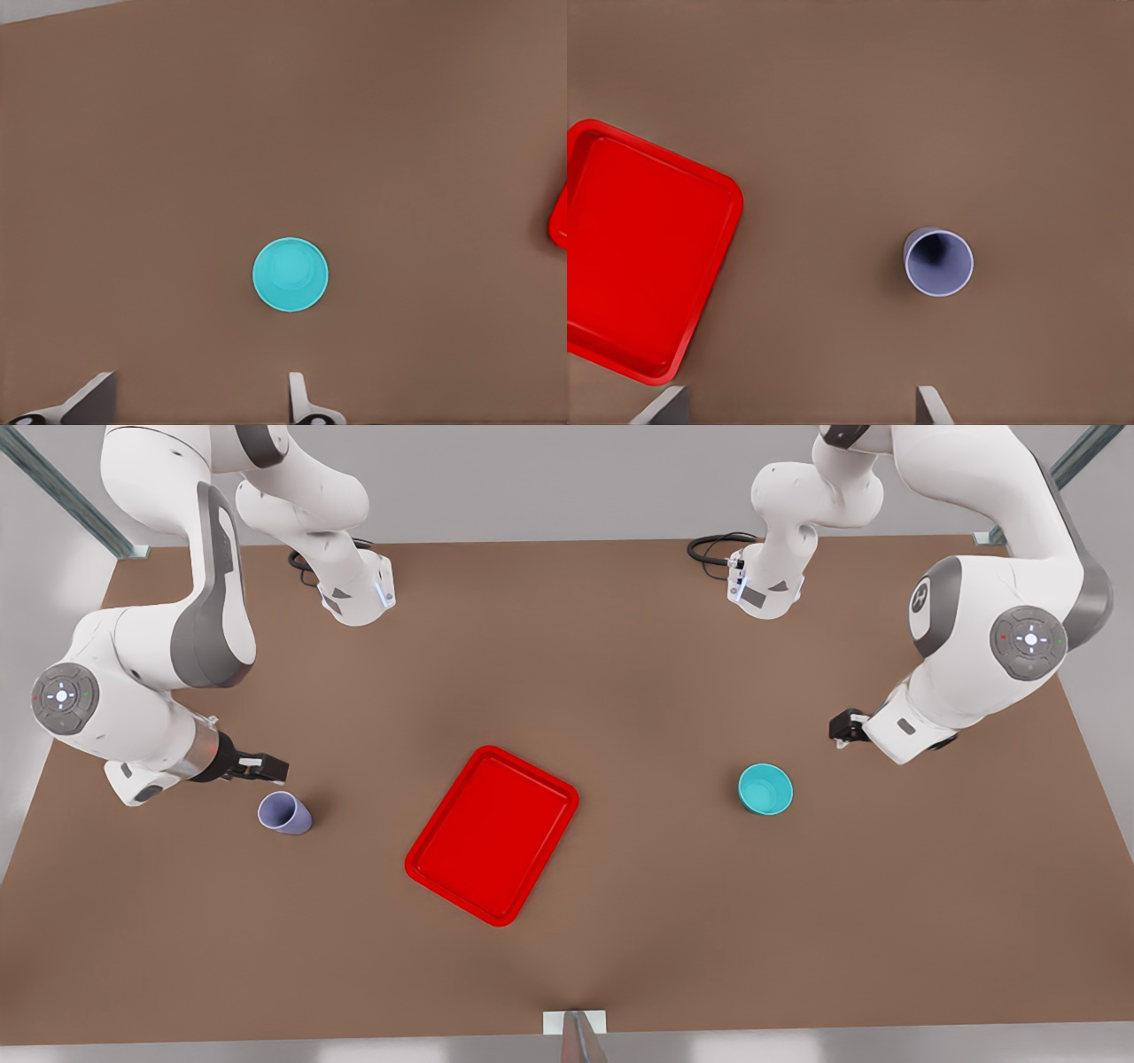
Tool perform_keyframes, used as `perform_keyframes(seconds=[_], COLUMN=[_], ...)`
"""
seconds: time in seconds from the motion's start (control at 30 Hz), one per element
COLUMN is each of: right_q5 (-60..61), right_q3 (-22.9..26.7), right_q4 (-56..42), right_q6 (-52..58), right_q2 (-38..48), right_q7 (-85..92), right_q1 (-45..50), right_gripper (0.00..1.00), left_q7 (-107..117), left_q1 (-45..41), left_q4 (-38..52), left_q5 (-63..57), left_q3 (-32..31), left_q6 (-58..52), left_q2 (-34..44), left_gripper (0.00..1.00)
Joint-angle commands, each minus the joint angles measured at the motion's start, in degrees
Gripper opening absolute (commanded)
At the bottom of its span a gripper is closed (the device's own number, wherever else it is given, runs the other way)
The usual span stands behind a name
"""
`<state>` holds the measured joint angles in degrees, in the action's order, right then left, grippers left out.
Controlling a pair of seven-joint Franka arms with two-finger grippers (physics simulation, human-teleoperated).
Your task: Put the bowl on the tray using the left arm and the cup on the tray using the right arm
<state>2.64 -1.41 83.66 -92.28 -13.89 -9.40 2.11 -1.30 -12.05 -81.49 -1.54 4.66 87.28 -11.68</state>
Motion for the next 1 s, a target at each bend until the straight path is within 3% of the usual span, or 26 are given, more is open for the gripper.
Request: perform_keyframes(seconds=[0.0,0.07,0.17,0.2,0.3,0.67,0.7,0.77,0.83,0.97], right_q5=[0.0,0.0,0.0,0.0,0.0,0.2,0.2,0.2,0.2,0.2], right_q3=[0.0,0.0,0.0,0.0,0.0,0.0,0.0,0.0,0.0,0.0], right_q4=[-0.1,-0.1,0.0,-0.1,0.0,0.4,0.4,0.4,0.4,0.4], right_q6=[0.0,0.0,0.0,0.0,0.0,-0.4,-0.4,-0.4,-0.4,-0.4], right_q2=[0.0,0.0,0.0,0.0,0.0,0.3,0.3,0.3,0.2,0.1], right_q7=[0.0,0.0,0.0,0.0,0.1,1.3,1.3,1.3,1.3,1.3], right_q1=[0.0,-0.1,-0.1,-0.1,-0.1,0.0,0.0,0.0,0.0,0.0], right_gripper=[1.0,1.0,1.0,1.0,1.0,1.0,1.0,1.0,1.0,1.0], left_q7=[0.0,-0.5,0.0,-1.1,-7.8,-12.8,-12.9,-13.3,-13.4,-13.2], left_q1=[0.0,0.2,0.2,3.0,4.3,4.2,4.1,4.0,3.9,3.9], left_q4=[-0.2,-7.3,-28.2,-29.9,-34.2,-35.5,-35.5,-35.5,-35.4,-35.2], left_q5=[0.0,0.3,0.7,1.2,10.4,16.7,16.7,16.6,16.6,16.7], left_q3=[0.0,0.0,0.0,-0.1,-0.1,-0.4,-0.5,-0.5,-0.5,-0.6], left_q6=[0.0,2.6,29.1,31.2,37.5,44.6,44.5,43.8,44.0,44.1], left_q2=[0.0,-0.2,-2.6,-4.7,-9.6,-16.4,-16.4,-16.5,-17.0,-17.8], left_gripper=[1.0,1.0,1.0,1.0,1.0,1.0,0.86,0.46,0.36,0.35])
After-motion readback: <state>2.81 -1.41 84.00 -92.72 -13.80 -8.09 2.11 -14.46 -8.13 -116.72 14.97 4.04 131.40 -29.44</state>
